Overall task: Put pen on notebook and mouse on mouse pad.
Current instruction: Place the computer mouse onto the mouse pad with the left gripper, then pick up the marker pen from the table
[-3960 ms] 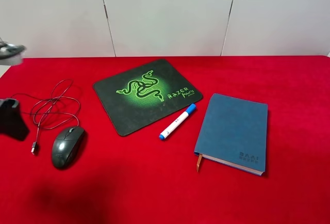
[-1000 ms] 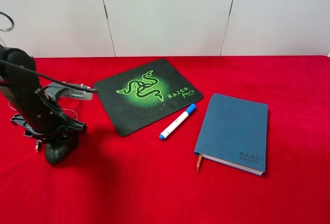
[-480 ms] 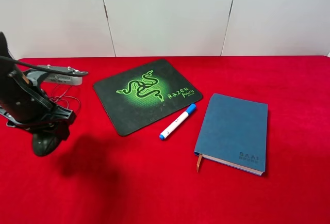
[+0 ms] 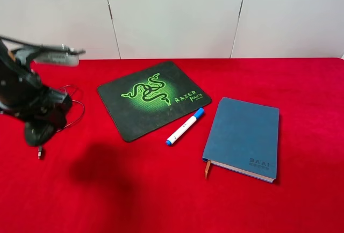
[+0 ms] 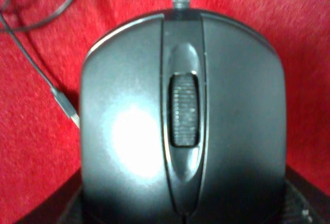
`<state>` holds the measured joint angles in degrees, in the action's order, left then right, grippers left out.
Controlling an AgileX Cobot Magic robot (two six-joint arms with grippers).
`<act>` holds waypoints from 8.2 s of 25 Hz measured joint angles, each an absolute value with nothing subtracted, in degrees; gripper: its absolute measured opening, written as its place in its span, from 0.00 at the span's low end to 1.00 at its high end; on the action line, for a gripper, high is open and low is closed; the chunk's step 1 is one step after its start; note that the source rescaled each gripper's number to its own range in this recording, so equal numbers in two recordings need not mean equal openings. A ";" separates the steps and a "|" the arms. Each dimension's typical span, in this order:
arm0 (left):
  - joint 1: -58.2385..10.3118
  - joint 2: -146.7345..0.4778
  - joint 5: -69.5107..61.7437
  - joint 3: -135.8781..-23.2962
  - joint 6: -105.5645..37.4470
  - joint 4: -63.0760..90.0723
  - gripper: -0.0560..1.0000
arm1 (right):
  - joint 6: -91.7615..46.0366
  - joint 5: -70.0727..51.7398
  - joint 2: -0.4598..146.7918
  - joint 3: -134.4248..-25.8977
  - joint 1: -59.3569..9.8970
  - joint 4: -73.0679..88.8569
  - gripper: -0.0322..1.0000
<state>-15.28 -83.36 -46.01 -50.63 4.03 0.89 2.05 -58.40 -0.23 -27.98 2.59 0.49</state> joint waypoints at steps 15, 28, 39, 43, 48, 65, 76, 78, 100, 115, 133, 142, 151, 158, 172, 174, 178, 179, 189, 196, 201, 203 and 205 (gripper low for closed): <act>-15.28 -96.41 -51.93 -70.40 2.92 5.52 0.05 | 2.05 -58.40 -0.23 -27.98 2.59 0.49 1.00; -19.54 -113.59 -51.99 -87.44 1.87 6.83 0.05 | 2.05 -58.40 -0.23 -27.98 2.59 0.49 1.00; -23.78 -128.54 -53.26 -103.77 1.73 6.78 0.05 | 2.05 -58.40 -0.23 -27.98 2.59 0.49 1.00; -24.53 -132.29 -52.90 -107.45 1.73 6.77 0.05 | 2.05 -58.40 -0.23 -27.98 2.59 0.49 1.00; -25.57 -134.87 -50.54 -108.56 1.73 6.63 0.05 | 2.05 -58.40 -0.23 -27.98 2.59 0.49 1.00; -27.16 -135.57 -47.57 -108.85 8.19 1.23 0.93 | 2.05 -58.40 -0.23 -27.98 2.59 0.56 1.00; -27.22 -132.35 -52.62 -108.85 8.58 1.18 1.00 | 2.05 -58.40 -0.23 -27.98 2.59 0.63 1.00; -27.28 -130.55 -54.64 -108.85 8.64 1.18 1.00 | 2.05 -58.40 -0.23 -27.98 2.59 0.65 1.00; -27.28 -102.52 -66.69 -108.85 5.96 0.92 1.00 | 2.05 -58.40 -0.23 -27.98 2.59 0.65 1.00; -27.28 -77.71 -66.65 -80.66 5.94 -3.23 1.00 | 2.05 -58.40 -0.23 -27.98 2.59 0.65 1.00; -27.28 -34.97 -66.74 -50.12 10.23 -3.39 1.00 | 2.05 -58.40 -0.23 -27.98 2.59 0.65 1.00; -27.28 -17.08 -66.78 -42.32 10.23 -1.36 1.00 | 2.05 -58.40 -0.23 -27.98 2.59 0.65 1.00; -27.28 -8.10 -66.78 -37.79 7.49 -0.44 1.00 | 2.05 -58.40 -0.23 -27.98 2.59 0.65 1.00; -26.31 -8.04 -66.78 -37.63 1.88 -0.34 1.00 | 2.05 -58.40 -0.23 -27.98 2.59 0.65 1.00; -11.48 -7.98 -64.58 -33.57 -5.64 0.48 1.00 | 2.05 -58.40 -0.23 -27.98 2.59 0.69 1.00; -9.62 -7.98 -63.25 -32.05 -5.72 1.28 1.00 | 2.05 -58.40 -0.23 -27.98 2.59 0.69 1.00; -6.27 -6.44 -61.29 -28.57 -5.85 2.39 1.00 | 2.05 -58.40 -0.23 -27.98 2.59 0.69 1.00; -5.55 -5.65 -61.17 -28.25 -5.90 2.53 1.00 | 2.05 -58.40 -0.23 -27.98 2.59 0.69 1.00; -2.68 0.18 -60.82 -28.20 -6.02 2.50 1.00 | 2.05 -58.40 -0.23 -27.98 2.59 0.69 1.00; -2.61 0.18 -60.82 -28.20 -6.02 2.44 1.00 | 2.05 -58.40 -0.23 -27.98 2.59 0.69 1.00; -2.61 0.18 -60.82 -28.20 -6.02 2.44 1.00 | 2.05 -58.40 -0.23 -27.98 2.59 0.69 1.00; -2.61 0.18 -60.82 -28.20 -6.02 2.44 1.00 | 2.05 -58.40 -0.23 -27.98 2.59 0.69 1.00; -2.61 0.18 -60.82 -28.20 -6.02 2.44 1.00 | 2.05 -58.40 -0.23 -27.98 2.59 0.69 1.00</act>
<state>-2.61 0.18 -60.82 -28.20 -6.02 2.44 2.05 -58.40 -0.23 -27.98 2.59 0.69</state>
